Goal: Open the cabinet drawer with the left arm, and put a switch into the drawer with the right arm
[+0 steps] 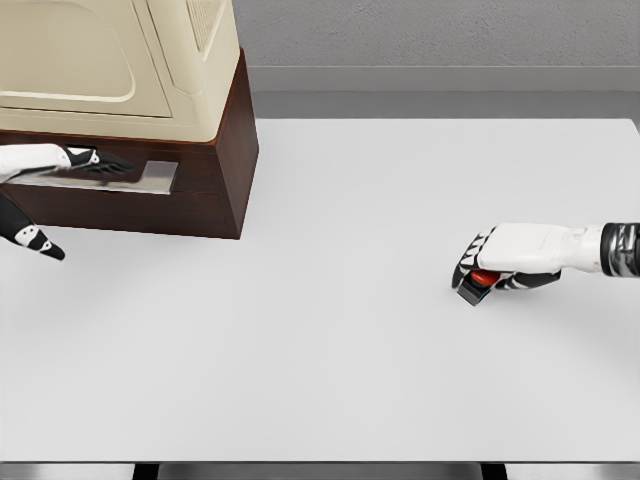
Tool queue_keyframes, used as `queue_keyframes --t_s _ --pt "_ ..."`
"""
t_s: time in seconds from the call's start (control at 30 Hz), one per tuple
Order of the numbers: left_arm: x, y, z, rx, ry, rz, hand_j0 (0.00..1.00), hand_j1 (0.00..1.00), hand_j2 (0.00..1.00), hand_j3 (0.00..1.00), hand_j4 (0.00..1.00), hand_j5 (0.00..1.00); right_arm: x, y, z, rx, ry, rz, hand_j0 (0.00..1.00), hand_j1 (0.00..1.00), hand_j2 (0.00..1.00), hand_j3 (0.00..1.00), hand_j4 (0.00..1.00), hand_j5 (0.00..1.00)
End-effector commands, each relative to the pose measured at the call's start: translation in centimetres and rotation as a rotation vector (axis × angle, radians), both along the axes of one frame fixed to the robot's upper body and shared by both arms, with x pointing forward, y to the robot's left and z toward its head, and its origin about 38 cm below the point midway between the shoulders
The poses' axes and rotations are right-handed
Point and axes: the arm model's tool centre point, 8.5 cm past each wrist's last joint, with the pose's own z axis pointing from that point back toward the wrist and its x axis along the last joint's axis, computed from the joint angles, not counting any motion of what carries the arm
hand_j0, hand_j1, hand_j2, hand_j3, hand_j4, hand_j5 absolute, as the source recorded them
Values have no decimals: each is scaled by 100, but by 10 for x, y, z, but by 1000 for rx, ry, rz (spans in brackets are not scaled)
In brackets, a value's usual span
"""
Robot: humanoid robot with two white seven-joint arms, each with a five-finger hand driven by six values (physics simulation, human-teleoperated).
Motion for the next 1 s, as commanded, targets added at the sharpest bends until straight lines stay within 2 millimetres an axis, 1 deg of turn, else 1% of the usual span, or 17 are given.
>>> queue_keyframes --t_s 0.0,0.03,0.07,0.1,0.2,0.27,0.3,0.7,0.73,0.77,0.97 --pt "1 0 3 -4 -8 2 100 100 100 100 100 100 0 0 1 4 1 -3 64 64 64 64 64 64" --pt "2 0 4 -3 -11 5 100 100 100 100 100 100 0 0 1 4 1 -3 63 63 63 63 63 63" --pt "4 5 2 -2 -6 21 100 100 100 100 100 100 0 0 1 4 1 -3 62 62 62 62 62 62" --pt "4 6 -1 -2 0 23 100 100 100 100 100 100 0 0 1 4 1 -3 62 62 62 62 62 62" --pt "4 4 -3 -5 3 18 100 100 100 100 100 100 0 0 1 4 1 -2 60 60 60 60 60 60" --pt "5 4 -1 -6 -1 20 100 100 100 100 100 100 0 0 1 6 1 -2 57 57 57 57 57 57" --pt "7 10 -3 -6 2 38 100 100 100 100 100 100 0 0 1 7 2 -4 55 55 55 55 55 55" --pt "7 9 -5 -13 10 38 100 100 100 100 100 100 2 1 4 13 -5 -2 54 54 54 54 54 54" --pt "8 9 -1 -14 -3 38 100 100 100 100 100 100 2 1 4 13 -5 -2 54 54 54 54 54 54" --pt "7 9 -5 -15 5 41 100 100 100 100 100 100 2 1 4 13 -5 -2 54 54 54 54 54 54" --pt "5 13 -7 -33 2 53 100 100 100 100 100 100 2 3 5 22 -4 1 54 54 54 54 54 54"
